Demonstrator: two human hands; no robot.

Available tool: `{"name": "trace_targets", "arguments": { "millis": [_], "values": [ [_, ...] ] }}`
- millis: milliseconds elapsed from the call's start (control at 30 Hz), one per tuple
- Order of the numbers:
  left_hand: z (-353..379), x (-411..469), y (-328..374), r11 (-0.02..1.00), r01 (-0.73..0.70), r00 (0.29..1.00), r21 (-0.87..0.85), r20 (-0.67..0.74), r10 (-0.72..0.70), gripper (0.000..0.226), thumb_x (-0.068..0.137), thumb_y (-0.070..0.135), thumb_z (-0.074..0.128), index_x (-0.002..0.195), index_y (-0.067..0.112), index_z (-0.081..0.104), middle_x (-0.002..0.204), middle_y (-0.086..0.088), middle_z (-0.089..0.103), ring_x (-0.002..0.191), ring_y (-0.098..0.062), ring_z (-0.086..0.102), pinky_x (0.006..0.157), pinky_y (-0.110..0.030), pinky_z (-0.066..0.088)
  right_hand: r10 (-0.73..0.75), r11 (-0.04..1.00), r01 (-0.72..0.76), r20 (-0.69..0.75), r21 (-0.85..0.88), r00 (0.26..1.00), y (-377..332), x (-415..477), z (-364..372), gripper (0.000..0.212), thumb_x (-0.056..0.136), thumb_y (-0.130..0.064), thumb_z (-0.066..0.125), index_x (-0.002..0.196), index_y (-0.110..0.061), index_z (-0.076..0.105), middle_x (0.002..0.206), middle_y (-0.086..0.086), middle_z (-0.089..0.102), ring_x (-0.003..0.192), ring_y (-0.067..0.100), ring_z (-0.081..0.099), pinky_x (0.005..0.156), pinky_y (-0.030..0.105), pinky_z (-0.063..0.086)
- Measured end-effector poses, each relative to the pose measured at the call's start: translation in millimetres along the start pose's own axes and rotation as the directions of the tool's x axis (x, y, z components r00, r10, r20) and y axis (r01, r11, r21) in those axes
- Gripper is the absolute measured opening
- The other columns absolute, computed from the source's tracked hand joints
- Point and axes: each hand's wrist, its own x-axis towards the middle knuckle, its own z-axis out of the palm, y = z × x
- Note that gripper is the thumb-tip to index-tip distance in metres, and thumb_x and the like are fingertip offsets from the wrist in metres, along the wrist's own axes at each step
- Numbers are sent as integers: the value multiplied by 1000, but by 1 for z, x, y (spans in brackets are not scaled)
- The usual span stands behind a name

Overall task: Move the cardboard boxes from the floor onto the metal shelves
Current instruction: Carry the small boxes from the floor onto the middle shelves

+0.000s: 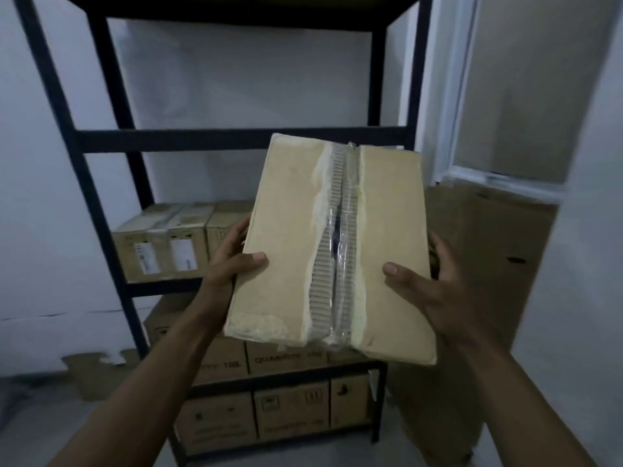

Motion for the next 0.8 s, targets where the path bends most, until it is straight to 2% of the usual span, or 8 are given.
{"name": "trace_targets", "arguments": {
  "millis": [100,233,367,433,500,567,667,800],
  "values": [
    [-17,8,11,999,-45,994,-6,-97,44,75,70,8,52,145,13,44,135,-20,54,107,-38,60,77,-44,58,-21,996,12,108,89,994,13,38,17,82,65,-36,88,140,-32,53,120,-7,71,106,15,70,73,27,59],
    [-49,16,26,996,-93,977,2,-192,92,61,72,9,50,131,21,55,116,-7,67,98,-29,67,74,-38,61,-20,979,-23,209,201,978,29,74,57,78,64,-44,83,136,-34,55,118,-13,72,104,13,71,72,24,58],
    [-94,22,21,998,-68,958,-19,-282,60,49,79,6,55,125,21,59,101,-2,74,87,-23,73,67,-35,62,-21,972,-46,279,231,960,52,92,105,67,74,-35,79,137,-33,56,123,-13,70,107,9,69,74,20,56],
    [-119,29,15,998,-61,943,-13,-329,53,43,86,4,48,124,20,60,96,0,76,83,-21,74,64,-33,62,-26,973,-44,297,229,955,64,101,129,60,78,-35,73,135,-37,55,122,-20,69,109,4,67,75,18,55],
    [-147,38,12,999,-53,931,7,-361,52,43,91,-1,39,123,18,60,94,3,76,82,-19,74,65,-32,62,-17,973,-57,318,223,948,76,110,155,69,75,-41,75,139,-37,52,125,-26,66,114,0,64,78,17,54],
    [-178,47,12,999,-48,919,-7,-392,42,44,93,-1,38,126,16,61,98,1,75,85,-20,73,68,-32,62,9,970,-90,336,225,942,84,117,184,80,69,-51,75,143,-38,50,135,-22,61,120,5,62,81,21,55],
    [-224,60,16,997,-72,908,-30,-416,53,46,91,4,44,133,15,59,109,-4,71,91,-24,72,69,-35,62,-3,972,-86,379,218,925,95,130,226,73,69,-56,73,138,-49,53,141,-19,58,125,10,60,89,31,51],
    [-272,80,23,996,-89,893,-29,-445,67,36,93,3,46,123,14,64,95,0,77,83,-21,75,65,-33,61,-68,975,-17,368,222,927,111,139,272,78,73,-58,75,144,-41,49,146,-17,54,134,12,52,104,38,45]
  ]
}}
